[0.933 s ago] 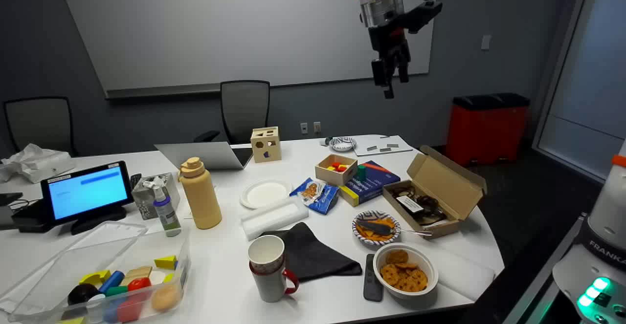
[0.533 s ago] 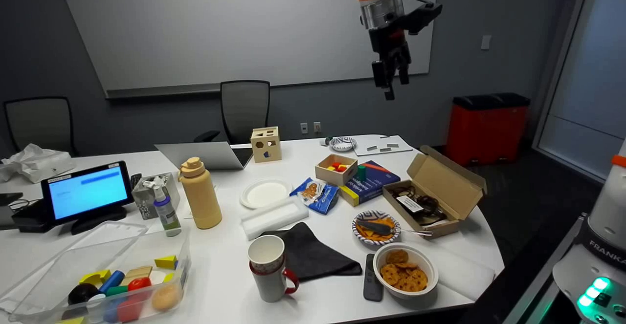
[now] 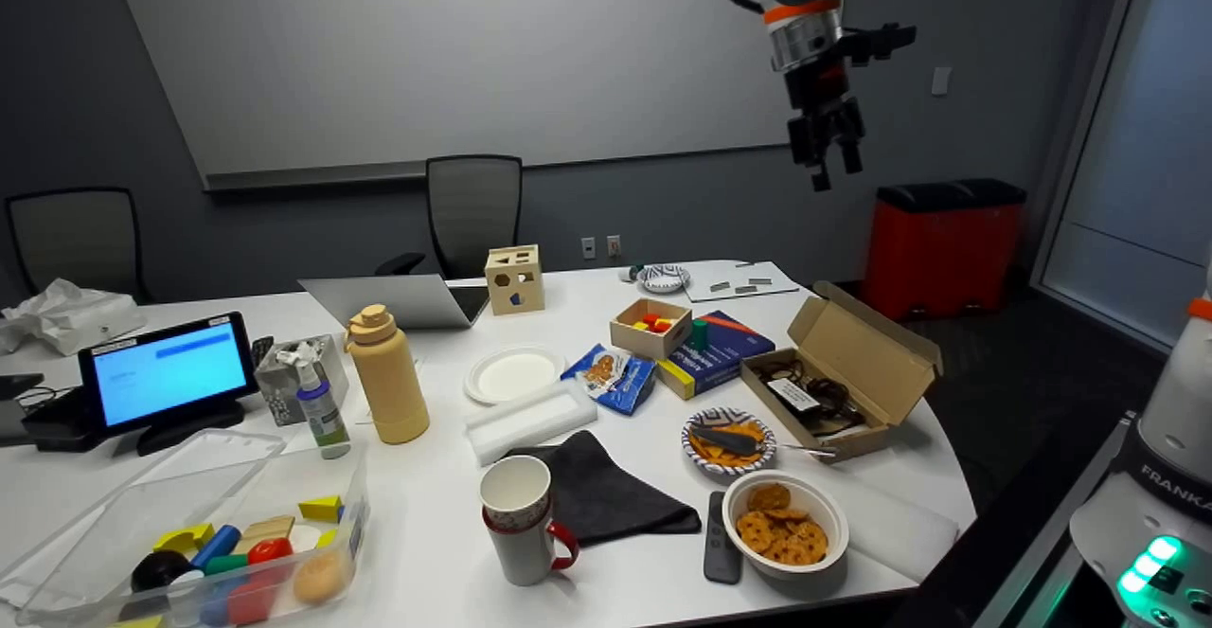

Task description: Close the brown box.

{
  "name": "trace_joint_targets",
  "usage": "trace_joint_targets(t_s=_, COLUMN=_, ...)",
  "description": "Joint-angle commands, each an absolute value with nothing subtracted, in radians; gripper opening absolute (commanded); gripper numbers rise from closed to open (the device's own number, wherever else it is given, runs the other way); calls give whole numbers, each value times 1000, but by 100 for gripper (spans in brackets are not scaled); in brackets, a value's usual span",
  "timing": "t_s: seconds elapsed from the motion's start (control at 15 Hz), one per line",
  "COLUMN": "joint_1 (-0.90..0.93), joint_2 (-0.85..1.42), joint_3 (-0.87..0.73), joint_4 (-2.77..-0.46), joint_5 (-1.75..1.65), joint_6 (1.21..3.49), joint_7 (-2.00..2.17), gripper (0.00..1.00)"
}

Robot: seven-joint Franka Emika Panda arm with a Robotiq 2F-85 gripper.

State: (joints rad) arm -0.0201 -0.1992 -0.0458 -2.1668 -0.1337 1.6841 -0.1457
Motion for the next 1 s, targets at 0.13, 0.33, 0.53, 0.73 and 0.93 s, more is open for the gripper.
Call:
trace_joint_targets(t_s=0.13, joint_1=-144, joint_2=-103, joint_3=-200, joint_4=-2118, joint_5=-74, joint_6=1692, joint_7=-214, gripper=100)
trace_joint_targets(t_s=0.33, joint_1=-193, joint_2=-25, joint_3=-258, joint_4=-2158, joint_5=-34, joint_6=1853, joint_7=-272, gripper=100)
trace_joint_targets(t_s=0.53, joint_1=-241, joint_2=84, joint_3=-290, joint_4=-2158, joint_5=21, joint_6=1943, joint_7=-348, gripper=100)
trace_joint_targets(t_s=0.73, joint_1=-292, joint_2=200, joint_3=-294, joint_4=-2143, joint_5=56, joint_6=1981, joint_7=-394, gripper=100)
trace_joint_targets(t_s=0.93, joint_1=-335, joint_2=300, joint_3=-285, joint_4=-2136, joint_5=62, joint_6=2004, joint_7=-407, gripper=100)
